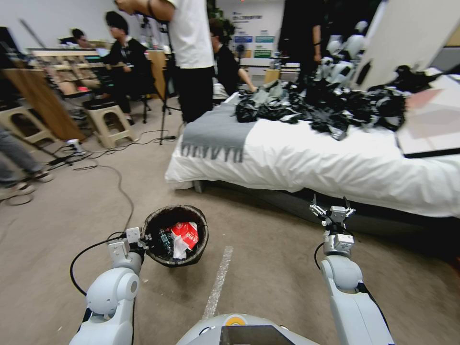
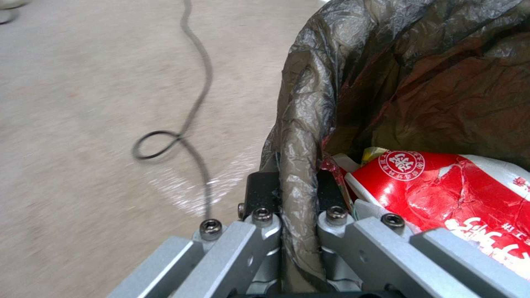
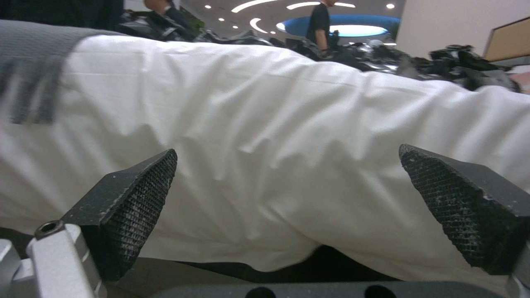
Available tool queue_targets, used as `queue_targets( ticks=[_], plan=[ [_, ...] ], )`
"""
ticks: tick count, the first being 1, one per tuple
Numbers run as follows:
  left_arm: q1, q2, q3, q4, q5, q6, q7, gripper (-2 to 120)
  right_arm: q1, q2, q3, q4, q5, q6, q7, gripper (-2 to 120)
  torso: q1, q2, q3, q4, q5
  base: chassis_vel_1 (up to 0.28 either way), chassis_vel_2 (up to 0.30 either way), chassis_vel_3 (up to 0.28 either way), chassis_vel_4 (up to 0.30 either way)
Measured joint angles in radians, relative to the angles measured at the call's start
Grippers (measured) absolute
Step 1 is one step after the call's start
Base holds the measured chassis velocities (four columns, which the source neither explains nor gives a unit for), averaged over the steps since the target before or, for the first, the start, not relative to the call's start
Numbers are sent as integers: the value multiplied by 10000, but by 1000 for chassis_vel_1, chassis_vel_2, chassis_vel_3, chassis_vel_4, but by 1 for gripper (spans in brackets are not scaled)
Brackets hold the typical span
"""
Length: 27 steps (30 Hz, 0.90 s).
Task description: Pick up the trash bin, then pick up the garbage from the floor and place it into the trash bin.
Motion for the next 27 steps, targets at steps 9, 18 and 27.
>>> queue_targets(
  ticks=[9,18,27],
  plan=[
    [65,34,13,-131,-26,24,15,0,-117,-40,71,164,9,23,-15,100,0,0,0,-3,1,124,122,132,124],
    [127,0,6,-170,-30,25,36,0,-108,-62,-106,190,12,-4,-16,100,0,0,0,-2,-1,120,122,119,113],
    [58,-16,75,-38,-7,-19,181,0,-105,-54,-203,21,-18,6,-16,100,1,0,0,-1,1,109,105,117,106]
  ],
)
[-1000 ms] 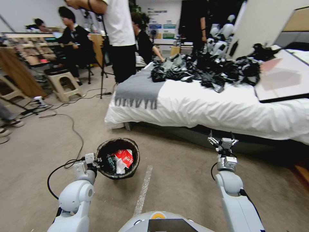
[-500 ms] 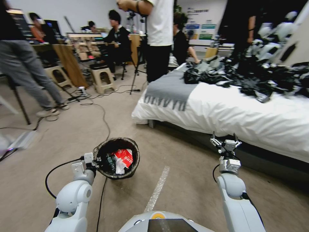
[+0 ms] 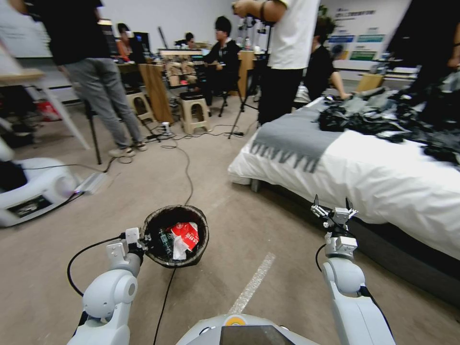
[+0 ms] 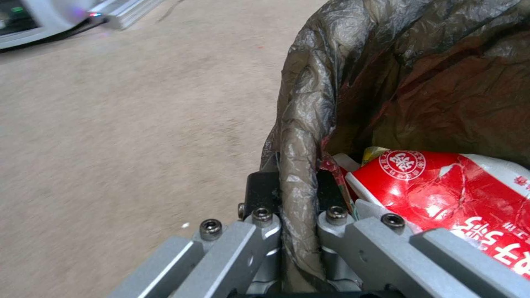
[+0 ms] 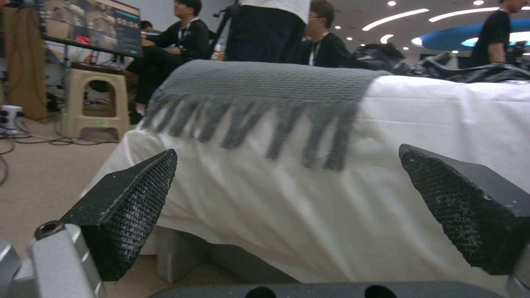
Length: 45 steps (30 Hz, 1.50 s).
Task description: Pick up the trash bin, then pick up the garbage from the floor and place it into the trash bin.
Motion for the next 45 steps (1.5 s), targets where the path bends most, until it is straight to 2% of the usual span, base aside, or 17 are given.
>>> queue_targets(
  ticks=[7,13,19,24,26,31,38,40,45],
  plan=[
    [-109,58,-9,201,-8,-37,12,0,81,23,-209,-133,-84,0,5,100,1,0,0,-5,-1,85,72,83,63],
    [-180,66,-12,319,185,-219,101,0,111,72,-406,-171,-106,-10,38,100,0,0,0,3,-2,85,75,70,87],
    [-299,108,-44,315,68,-209,-103,0,49,64,-423,-171,-117,-5,39,100,0,0,0,0,-2,6,12,13,23],
    [-431,198,-154,395,-400,-15,-574,0,-20,55,-423,-192,-149,44,40,100,0,0,0,-7,-1,0,0,0,0],
    [-474,216,-245,438,-895,75,-1114,0,-56,91,-442,-213,-185,72,39,100,0,0,0,-6,-1,0,0,0,0],
    [-461,212,-330,474,-1428,81,-1603,0,-52,148,-515,-242,-219,77,40,100,0,0,0,-1,0,0,0,0,0],
    [-503,204,-600,1069,-2562,87,-2165,0,-34,166,-805,-405,-295,133,47,100,0,0,0,0,0,0,0,0,0],
    [-638,165,-595,1388,-3076,91,-2530,0,-37,167,-867,-439,-294,141,70,100,0,0,0,-3,-6,0,0,0,0],
    [-783,142,-577,1814,-3242,93,-2800,0,-46,212,-930,-474,-356,144,81,100,0,0,0,-2,-2,0,0,0,0]
  ],
)
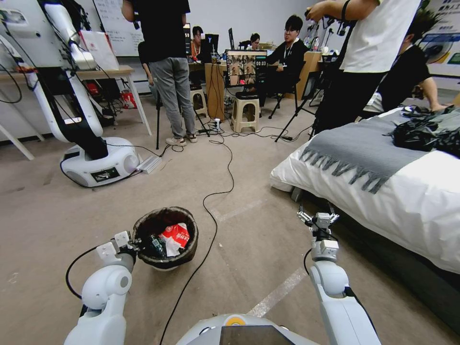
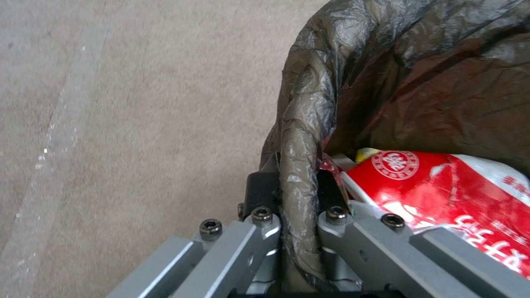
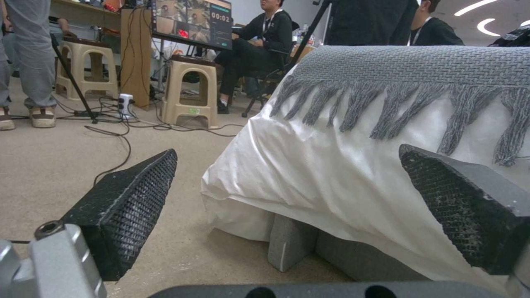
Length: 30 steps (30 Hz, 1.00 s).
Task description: Pick up the trash bin, then pick up the garbage from the floor and place it into the trash bin.
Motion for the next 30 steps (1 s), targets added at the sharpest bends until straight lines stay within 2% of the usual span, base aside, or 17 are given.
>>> queue_targets(
  ticks=[6,14,19,21,23,25,26,29,30],
  plan=[
    [-66,-30,7,440,-111,5,-192,0,-23,55,-79,-61,-95,12,11,100,0,0,0,0,-1,0,0,0,0],
    [-84,38,19,593,-460,8,-487,0,-30,60,-154,-137,-165,16,18,100,0,0,0,2,2,0,0,0,0],
    [-191,72,27,727,-558,7,-673,11,-47,74,-201,-166,-186,16,23,100,0,0,0,-1,1,0,0,0,0],
    [-249,64,60,814,-564,7,-721,23,-47,84,-242,-196,-220,16,26,100,0,0,0,0,1,0,0,0,0],
    [-262,59,69,844,-564,8,-729,26,-42,90,-254,-199,-224,16,28,100,0,0,0,0,2,0,0,0,0],
    [-277,44,74,903,-560,7,-738,36,-31,95,-283,-206,-226,16,32,100,0,0,0,1,1,0,0,0,0],
    [-277,44,74,903,-560,7,-738,36,-31,95,-283,-206,-226,16,32,100,0,0,0,1,1,0,0,0,0],
    [-236,47,58,703,-441,8,-729,51,-12,84,-305,-248,-236,16,36,100,0,0,0,0,-3,0,0,0,0],
    [-236,47,58,703,-441,8,-729,51,-12,84,-305,-248,-236,16,36,100,0,0,0,0,-3,0,0,0,0]
  ],
)
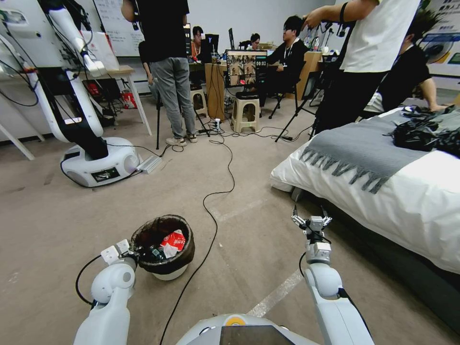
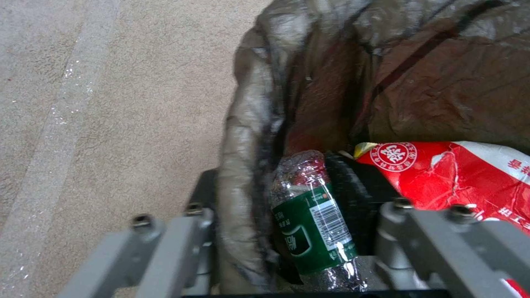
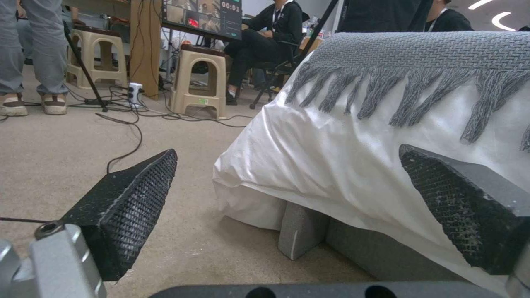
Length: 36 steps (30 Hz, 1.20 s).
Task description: Pick up the trash bin, then pick up the garbage from the floor and place it into the trash bin.
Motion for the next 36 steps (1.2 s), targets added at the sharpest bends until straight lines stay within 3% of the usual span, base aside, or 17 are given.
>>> queue_targets(
  ticks=[4,5,7,9,11,17,19,20,21,22,23,24,26,30,34,36],
  plan=[
    [-14,28,-61,-503,188,0,-330,71,17,11,-59,-16,-18,5,11,100,0,0,0,0,3,0,0,0,0],
    [-14,28,-61,-503,188,0,-330,71,17,11,-59,-16,-18,5,11,100,0,0,0,0,3,0,0,0,0],
    [26,61,-73,-874,506,-1,-228,81,41,22,-88,-13,-10,20,44,100,0,0,0,0,2,0,0,0,0],
    [26,61,-73,-874,506,-1,-228,81,41,22,-88,-13,-10,20,44,100,0,0,0,0,2,0,0,0,0],
    [154,65,-69,-1594,1054,-2,54,94,78,21,-95,29,20,38,91,100,0,0,0,0,5,0,0,0,0],
    [339,67,-31,-2513,1765,-5,396,100,98,0,-51,63,41,79,155,100,0,0,0,0,3,0,0,0,0],
    [598,71,0,-3126,2759,-479,1281,100,89,-2,-30,163,139,213,262,100,0,0,0,0,6,0,0,0,0],
    [598,71,0,-3126,2759,-479,1281,100,89,-2,-30,163,139,213,262,100,0,0,0,0,6,0,0,0,0],
    [673,71,4,-3245,3050,-748,1593,100,84,-1,-19,209,184,240,296,100,0,0,0,2,6,0,0,0,0],
    [920,39,52,-3442,3996,-2413,2870,100,38,19,21,378,309,389,428,100,0,0,0,2,4,0,0,0,0],
    [1057,-9,111,-3457,4519,-3503,3572,100,-24,42,37,480,380,546,465,100,0,0,0,-1,6,0,0,0,0],
    [1057,-9,111,-3457,4519,-3503,3572,100,-24,42,37,480,380,546,465,100,0,0,0,-1,6,0,0,0,0],
    [1324,-170,268,-3157,5473,-5186,4431,100,-229,114,68,649,445,819,459,100,0,0,0,-2,5,0,0,0,0],
    [1619,-444,470,-2419,6688,-6805,4624,100,-616,290,55,722,470,1317,296,100,0,0,0,0,4,0,0,0,0],
    [1882,-641,603,-1970,7115,-7450,4457,100,-913,476,60,704,374,1642,192,100,0,1,0,1,3,0,0,0,0],
    [2053,-813,608,-1407,7839,-8323,4432,100,-1125,690,113,503,-78,2148,255,100,0,0,0,1,4,0,0,0,0]
  ],
)
